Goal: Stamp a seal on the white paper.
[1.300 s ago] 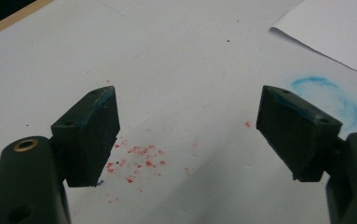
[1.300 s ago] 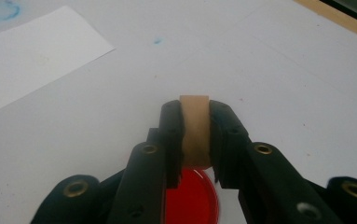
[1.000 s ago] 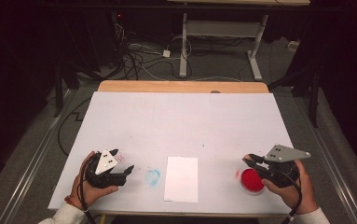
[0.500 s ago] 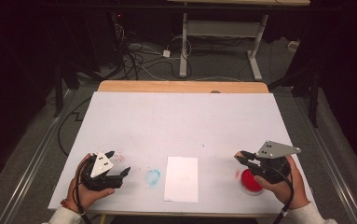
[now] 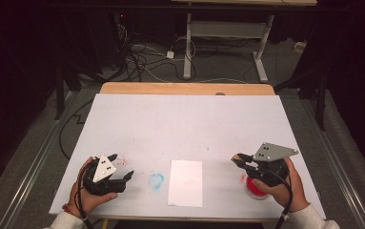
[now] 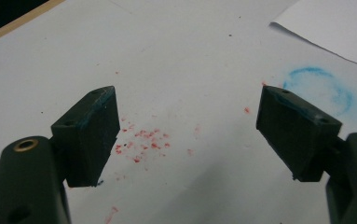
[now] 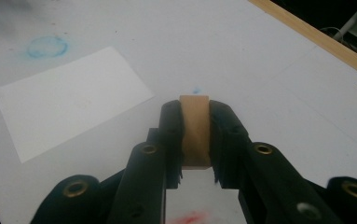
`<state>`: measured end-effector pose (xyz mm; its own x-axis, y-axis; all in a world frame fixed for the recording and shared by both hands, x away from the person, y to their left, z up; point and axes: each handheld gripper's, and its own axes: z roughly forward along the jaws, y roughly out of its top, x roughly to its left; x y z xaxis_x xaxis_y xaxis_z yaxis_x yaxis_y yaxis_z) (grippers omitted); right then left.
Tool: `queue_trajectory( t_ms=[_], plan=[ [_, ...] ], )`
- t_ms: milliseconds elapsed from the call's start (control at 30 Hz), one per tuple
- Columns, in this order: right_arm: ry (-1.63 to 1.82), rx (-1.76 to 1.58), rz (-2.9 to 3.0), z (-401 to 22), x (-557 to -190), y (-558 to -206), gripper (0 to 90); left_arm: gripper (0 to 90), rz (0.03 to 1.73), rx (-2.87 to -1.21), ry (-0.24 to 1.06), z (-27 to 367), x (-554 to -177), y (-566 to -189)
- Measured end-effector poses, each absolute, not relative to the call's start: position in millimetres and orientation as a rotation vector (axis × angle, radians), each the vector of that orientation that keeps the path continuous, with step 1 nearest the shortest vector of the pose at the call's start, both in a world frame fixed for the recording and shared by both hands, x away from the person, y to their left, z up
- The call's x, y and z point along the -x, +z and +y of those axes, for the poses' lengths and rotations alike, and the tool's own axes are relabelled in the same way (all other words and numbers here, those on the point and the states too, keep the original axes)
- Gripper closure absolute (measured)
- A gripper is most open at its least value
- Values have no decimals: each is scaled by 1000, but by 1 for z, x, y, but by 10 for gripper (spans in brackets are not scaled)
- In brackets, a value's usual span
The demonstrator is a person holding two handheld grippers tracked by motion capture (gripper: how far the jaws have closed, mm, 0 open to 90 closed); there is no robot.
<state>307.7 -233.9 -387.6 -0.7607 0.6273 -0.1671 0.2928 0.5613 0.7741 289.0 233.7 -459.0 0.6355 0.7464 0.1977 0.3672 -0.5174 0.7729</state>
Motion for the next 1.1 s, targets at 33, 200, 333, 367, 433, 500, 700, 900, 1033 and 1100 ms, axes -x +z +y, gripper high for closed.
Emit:
queue_trajectory(
  t_ms=[33, 200, 333, 367, 433, 500, 700, 900, 1033, 1100],
  plan=[
    [1062, -744, 2371, -234, -308, -388, 757, 206, 863, -2139, 681, 233, -289, -459],
    [1074, -716, 2382, -222, -311, -386, 757, 206, 860, -2149, 682, 233, -290, -460],
    [1077, -701, 2390, -215, -313, -385, 757, 207, 861, -2152, 687, 233, -289, -460],
    [1085, -692, 2393, -210, -314, -384, 757, 207, 859, -2151, 687, 232, -289, -460],
    [1091, -684, 2397, -207, -315, -384, 757, 207, 853, -2152, 692, 231, -289, -459],
    [1097, -668, 2405, -198, -317, -383, 757, 207, 834, -2159, 707, 230, -290, -459],
    [1105, -628, 2424, -181, -317, -382, 757, 207, 830, -2161, 715, 230, -288, -458],
    [1103, -575, 2451, -159, -317, -384, 757, 207, 827, -2165, 713, 230, -288, -458],
    [1098, -556, 2466, -149, -317, -387, 757, 207, 823, -2167, 713, 229, -288, -458],
    [1094, -547, 2477, -143, -318, -390, 757, 207, 821, -2168, 712, 229, -288, -458]
  ],
)
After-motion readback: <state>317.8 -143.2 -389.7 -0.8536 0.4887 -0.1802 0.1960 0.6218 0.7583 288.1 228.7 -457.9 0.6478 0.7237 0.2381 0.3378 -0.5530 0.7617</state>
